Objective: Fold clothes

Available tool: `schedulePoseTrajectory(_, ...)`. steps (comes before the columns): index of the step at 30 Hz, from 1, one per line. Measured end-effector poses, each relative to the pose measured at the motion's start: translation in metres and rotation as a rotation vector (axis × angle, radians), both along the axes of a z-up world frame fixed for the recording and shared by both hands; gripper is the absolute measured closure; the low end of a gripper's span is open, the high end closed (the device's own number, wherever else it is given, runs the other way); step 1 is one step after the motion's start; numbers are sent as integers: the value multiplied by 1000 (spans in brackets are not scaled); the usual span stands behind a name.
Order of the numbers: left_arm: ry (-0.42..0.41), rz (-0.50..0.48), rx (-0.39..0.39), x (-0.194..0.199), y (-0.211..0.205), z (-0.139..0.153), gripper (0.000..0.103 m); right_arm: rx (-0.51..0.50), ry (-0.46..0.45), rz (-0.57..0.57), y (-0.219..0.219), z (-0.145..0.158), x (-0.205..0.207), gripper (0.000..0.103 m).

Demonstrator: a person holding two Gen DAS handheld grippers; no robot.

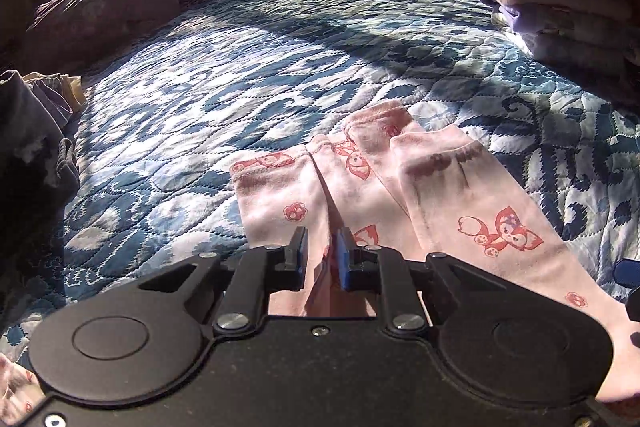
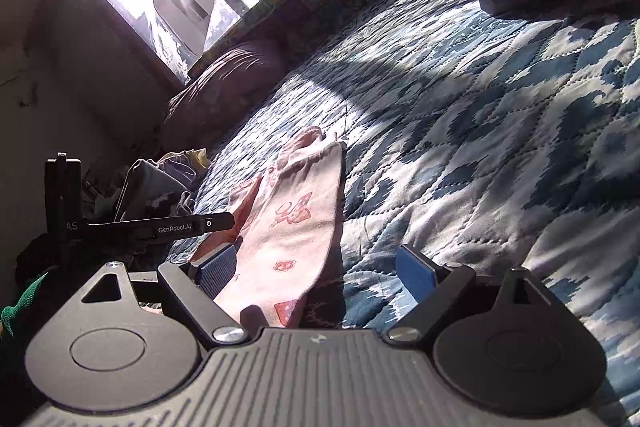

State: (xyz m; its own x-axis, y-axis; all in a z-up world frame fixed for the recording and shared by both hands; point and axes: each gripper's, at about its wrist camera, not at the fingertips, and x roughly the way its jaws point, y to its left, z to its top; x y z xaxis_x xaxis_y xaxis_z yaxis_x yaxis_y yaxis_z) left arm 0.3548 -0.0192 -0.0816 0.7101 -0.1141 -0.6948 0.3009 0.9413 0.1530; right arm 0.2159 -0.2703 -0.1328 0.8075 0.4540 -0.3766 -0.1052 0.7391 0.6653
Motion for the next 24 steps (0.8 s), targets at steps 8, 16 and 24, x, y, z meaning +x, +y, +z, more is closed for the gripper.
schedulePoseTrajectory(8,31,318,-206,11,86,1,101,5,2,4,-1,0,1,17)
schedulePoseTrajectory(16,-31,418,-268,-28,114,13,80,-2,-4,4,0,0,1,17)
schedulePoseTrajectory(24,-105,421,-553,-123,128,12,33,26,-2,-3,-5,-1,-1,21)
